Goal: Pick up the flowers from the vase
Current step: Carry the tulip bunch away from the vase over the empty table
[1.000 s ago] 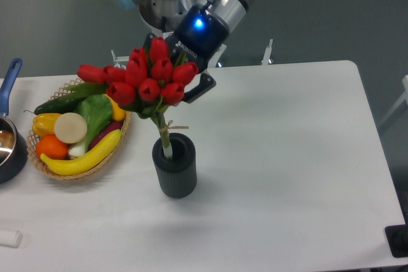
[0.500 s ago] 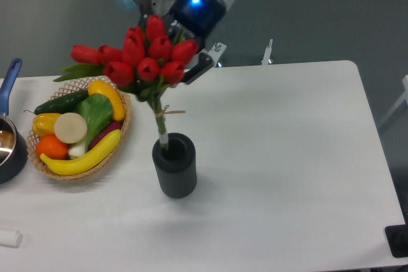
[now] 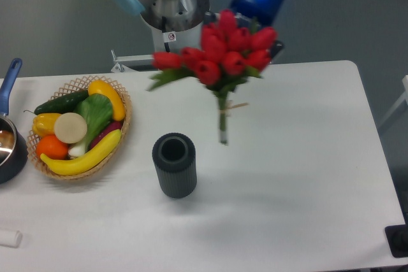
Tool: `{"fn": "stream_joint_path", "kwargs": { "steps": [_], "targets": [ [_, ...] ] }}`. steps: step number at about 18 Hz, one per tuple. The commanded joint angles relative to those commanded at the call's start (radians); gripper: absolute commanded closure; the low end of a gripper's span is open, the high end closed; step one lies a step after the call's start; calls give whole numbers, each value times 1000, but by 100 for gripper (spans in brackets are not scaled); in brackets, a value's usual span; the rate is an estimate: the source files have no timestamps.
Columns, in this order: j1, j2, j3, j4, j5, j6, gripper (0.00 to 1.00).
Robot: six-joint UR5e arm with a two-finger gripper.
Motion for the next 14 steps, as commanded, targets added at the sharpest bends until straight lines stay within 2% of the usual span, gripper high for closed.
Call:
{"fn": "stream_joint_path", "kwargs": {
  "steps": [4, 6, 14],
  "targets": [
    [11, -65, 15, 3, 69, 86, 48],
    [12, -68, 32, -2, 94, 86, 48],
    [23, -69, 28, -2, 92, 86, 48]
  ]
}}
